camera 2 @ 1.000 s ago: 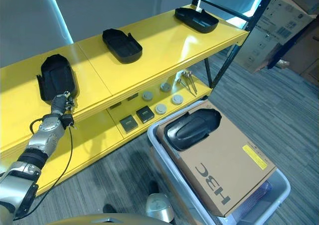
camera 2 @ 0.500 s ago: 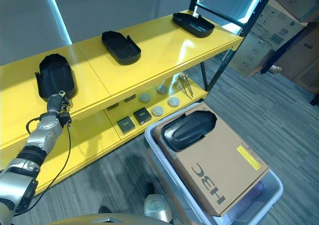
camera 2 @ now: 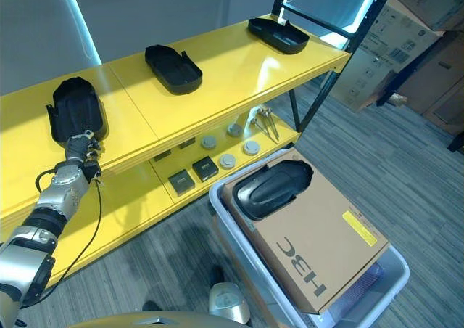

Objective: Move parts from the plastic box to the shelf.

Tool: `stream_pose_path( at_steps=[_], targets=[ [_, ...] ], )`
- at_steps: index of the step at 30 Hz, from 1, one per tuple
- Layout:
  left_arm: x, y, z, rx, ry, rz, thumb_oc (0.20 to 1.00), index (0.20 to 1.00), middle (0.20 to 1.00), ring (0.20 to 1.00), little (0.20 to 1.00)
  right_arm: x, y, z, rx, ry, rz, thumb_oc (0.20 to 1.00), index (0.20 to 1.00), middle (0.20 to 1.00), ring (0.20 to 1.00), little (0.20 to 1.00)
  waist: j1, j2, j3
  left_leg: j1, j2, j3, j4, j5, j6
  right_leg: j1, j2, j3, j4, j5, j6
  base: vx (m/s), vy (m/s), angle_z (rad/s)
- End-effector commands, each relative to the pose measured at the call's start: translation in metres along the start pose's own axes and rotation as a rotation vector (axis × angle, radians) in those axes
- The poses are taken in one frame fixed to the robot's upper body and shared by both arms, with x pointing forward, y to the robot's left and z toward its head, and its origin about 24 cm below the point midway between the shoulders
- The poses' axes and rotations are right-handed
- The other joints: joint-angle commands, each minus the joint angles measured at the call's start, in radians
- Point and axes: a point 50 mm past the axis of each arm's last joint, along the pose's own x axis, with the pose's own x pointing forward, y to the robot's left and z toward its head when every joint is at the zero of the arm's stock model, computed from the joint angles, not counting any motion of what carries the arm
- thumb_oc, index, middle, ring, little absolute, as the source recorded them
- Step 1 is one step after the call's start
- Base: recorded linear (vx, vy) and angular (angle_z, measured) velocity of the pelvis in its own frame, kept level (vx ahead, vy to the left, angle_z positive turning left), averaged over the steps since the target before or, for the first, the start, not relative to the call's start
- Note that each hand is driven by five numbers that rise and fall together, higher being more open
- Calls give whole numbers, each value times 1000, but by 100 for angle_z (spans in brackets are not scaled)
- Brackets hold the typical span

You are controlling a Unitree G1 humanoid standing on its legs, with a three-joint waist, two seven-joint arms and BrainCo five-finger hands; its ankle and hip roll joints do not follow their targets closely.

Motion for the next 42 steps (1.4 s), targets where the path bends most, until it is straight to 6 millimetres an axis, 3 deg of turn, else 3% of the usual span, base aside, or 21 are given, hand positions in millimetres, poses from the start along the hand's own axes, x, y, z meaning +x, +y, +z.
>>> stream_pose_path(
  at_steps=[1,8,13,15,18,20,23,26,27,30,32,35,42],
  targets=[
    [2,-7,43,-65,-202,-77,1000,1000,1000,1000,1000,-2,-5,-5,-58,22,-1,1000,1000,1000,1000,1000,11,11,-6,-30,106,-63,106,-53,-54,24,-79,8,44,-78,98,-24,59,0],
    [-44,-38,51,-95,-312,-408,1000,1000,1000,1000,1000,-1,6,-8,-5,9,-4,1000,1000,1000,1000,1000,76,22,-25,-7,67,-95,78,-65,-31,61,-100,-30,29,-71,105,-66,80,3],
    [-78,-40,53,-139,-322,-628,1000,1000,1000,1000,1000,0,14,-3,39,-9,-13,1000,1000,1000,1000,1000,128,26,-32,-14,34,-119,70,-56,-4,67,-118,-53,29,-51,102,-170,105,19],
    [-102,-41,53,-231,-301,-784,1000,1000,1000,1000,1000,2,17,3,90,-17,-36,1000,1000,1000,1000,1000,168,34,-35,-15,-6,-160,68,-66,19,74,-140,-63,47,-42,112,-216,193,21],
    [-112,-37,54,-220,-320,-813,1000,1000,1000,1000,1000,3,20,2,164,-12,-64,1000,1000,1000,1000,1000,188,40,-33,-12,-37,-184,58,-69,38,67,-162,-67,72,-24,128,-158,158,25],
    [-115,-31,53,-204,-328,-810,1000,1000,1000,1000,1000,3,22,0,232,-5,-91,1000,1000,1000,1000,1000,196,41,-32,-7,-58,-190,44,-70,49,53,-177,-68,85,-3,141,-163,159,17],
    [-123,-15,52,-159,-349,-788,1000,1000,1000,1000,1000,4,19,-8,344,9,-143,1000,1000,1000,1000,1000,220,42,-30,5,-92,-174,9,-77,55,2,-221,-105,95,91,166,-172,105,-3],
    [-128,8,40,-193,-313,-747,1000,1000,1000,1000,1000,4,18,-11,336,9,-140,1000,1000,1000,1000,1000,264,54,-28,30,-94,-110,-30,-86,44,-25,-240,-248,148,106,176,-187,90,-45],
    [-129,17,37,-207,-323,-697,1000,1000,1000,1000,1000,4,15,-8,285,-7,-129,1000,1000,1000,1000,1000,285,62,-31,31,-92,-56,-39,-82,52,-37,-260,-344,204,92,175,-234,98,-123],
    [-130,23,33,-269,-329,-652,1000,1000,1000,1000,1000,5,8,0,246,-29,-126,1000,1000,1000,1000,1000,310,67,-35,27,-89,15,-36,-84,66,-40,-267,-461,260,58,156,-135,54,-122],
    [-130,25,33,-309,-341,-613,1000,1000,1000,1000,1000,5,5,3,225,-35,-130,1000,1000,1000,1000,1000,317,62,-37,26,-86,49,-30,-88,76,-34,-268,-504,258,48,148,-55,-42,-92],
    [-125,23,31,-358,-348,-558,1000,1000,1000,1000,1000,5,5,-2,177,-31,-119,1000,1000,1000,1000,1000,307,44,-35,18,-63,89,2,-95,84,-20,-237,-521,195,33,127,19,-181,-122],
    [-115,11,29,-399,-333,-530,1000,1000,1000,1000,1000,4,9,-18,163,20,-127,1000,1000,1000,1000,1000,248,22,-59,56,-10,123,32,-110,65,-33,-190,-492,120,25,120,70,-201,-58]
  ],
)
